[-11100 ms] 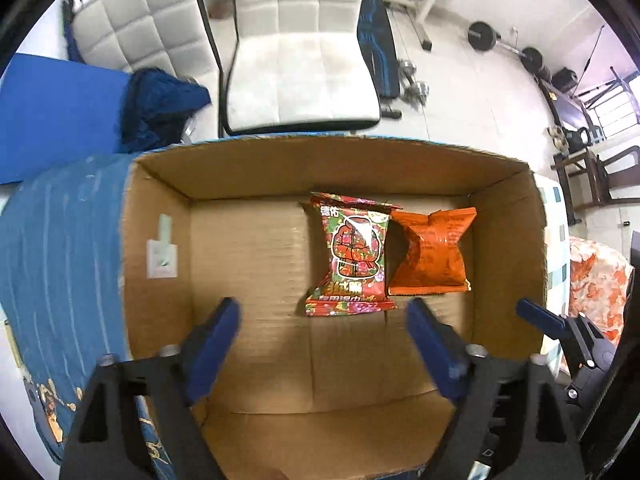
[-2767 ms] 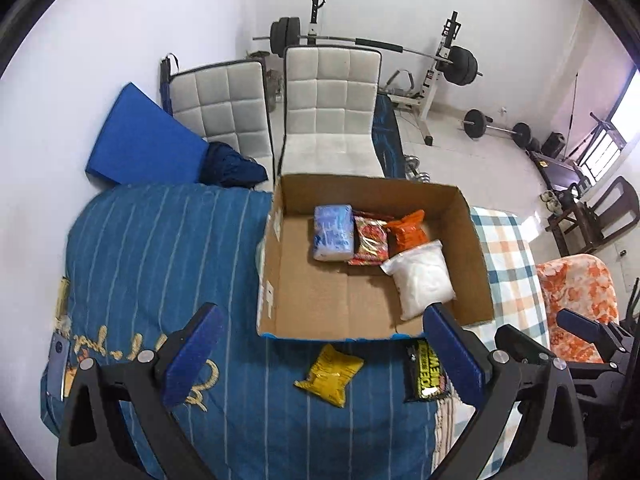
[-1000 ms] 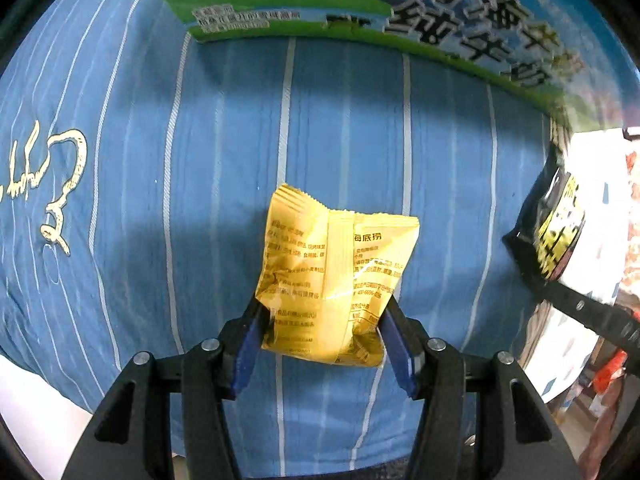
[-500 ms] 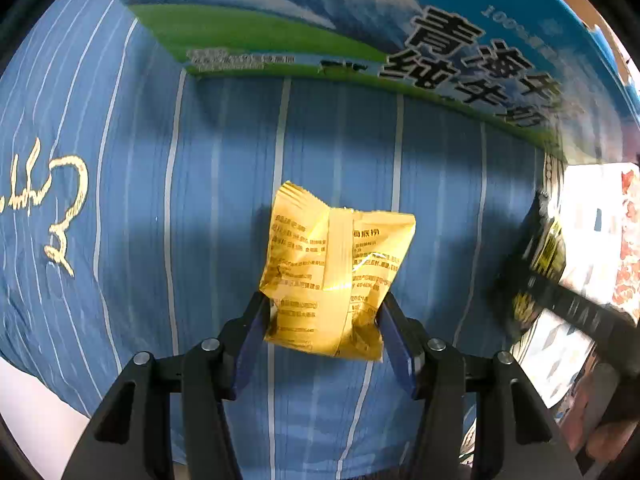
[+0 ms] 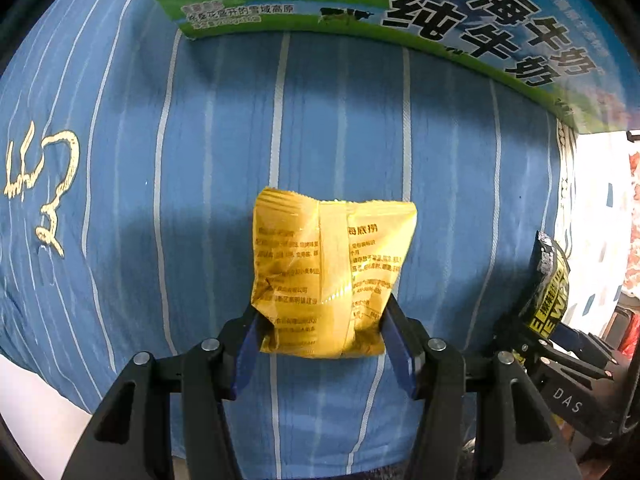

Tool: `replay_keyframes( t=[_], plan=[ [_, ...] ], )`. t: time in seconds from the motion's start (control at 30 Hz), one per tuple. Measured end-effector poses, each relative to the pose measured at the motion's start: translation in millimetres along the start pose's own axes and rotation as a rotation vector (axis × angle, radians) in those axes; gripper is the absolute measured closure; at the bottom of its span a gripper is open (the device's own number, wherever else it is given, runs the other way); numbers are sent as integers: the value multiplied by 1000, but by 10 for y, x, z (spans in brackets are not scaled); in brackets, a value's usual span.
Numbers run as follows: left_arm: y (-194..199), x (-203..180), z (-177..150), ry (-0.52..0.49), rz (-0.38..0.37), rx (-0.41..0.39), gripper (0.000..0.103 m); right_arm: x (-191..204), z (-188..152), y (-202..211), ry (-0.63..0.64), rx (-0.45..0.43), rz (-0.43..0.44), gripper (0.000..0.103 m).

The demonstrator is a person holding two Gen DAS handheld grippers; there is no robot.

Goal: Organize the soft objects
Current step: 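Lift the yellow packet with the left tool while the right tool lifts the wipes packet, then carry the yellow packet and wipes packet over the box with both tools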

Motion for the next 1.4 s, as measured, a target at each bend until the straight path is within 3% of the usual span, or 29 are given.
replay_keyframes(
  t=[0.13,0.23,0.37,0.63,0.93,1.1,1.27,1.4],
  plan=[
    [20,-58,7,13,1,-6,52,-101,75,42,-34,-16,-75,43],
    [39,17,57,11,-2,-23,54,291,98,64,4,-26,-93,50],
    [89,-70,-78,7,-9,-32,56,396,66,141,49,-40,-114,57],
    [360,-203,-215,-11,-52,-71,56,567,-120,451,113,-114,-126,60],
    [1142,-308,-155,-30,-153,-155,56,832,-157,1326,181,-263,-88,60],
    [1746,-304,16,-52,-197,-247,56,882,-133,1930,201,-346,-60,60],
    [2278,-324,304,-57,-221,-345,56,883,238,2301,217,-427,-83,60],
    [2486,-365,544,-51,-221,-408,56,917,442,2519,228,-482,-116,60]
  ],
)
Point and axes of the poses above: each gripper's, at about its wrist camera, not at the fingertips, and y roughly against the way its jaws point, x to its left, z to its top, the point moved 10 cm from there along -y, roughly the way its jaws point, and after that the axes turned 14 degrees about y, right-handed, at the moved point
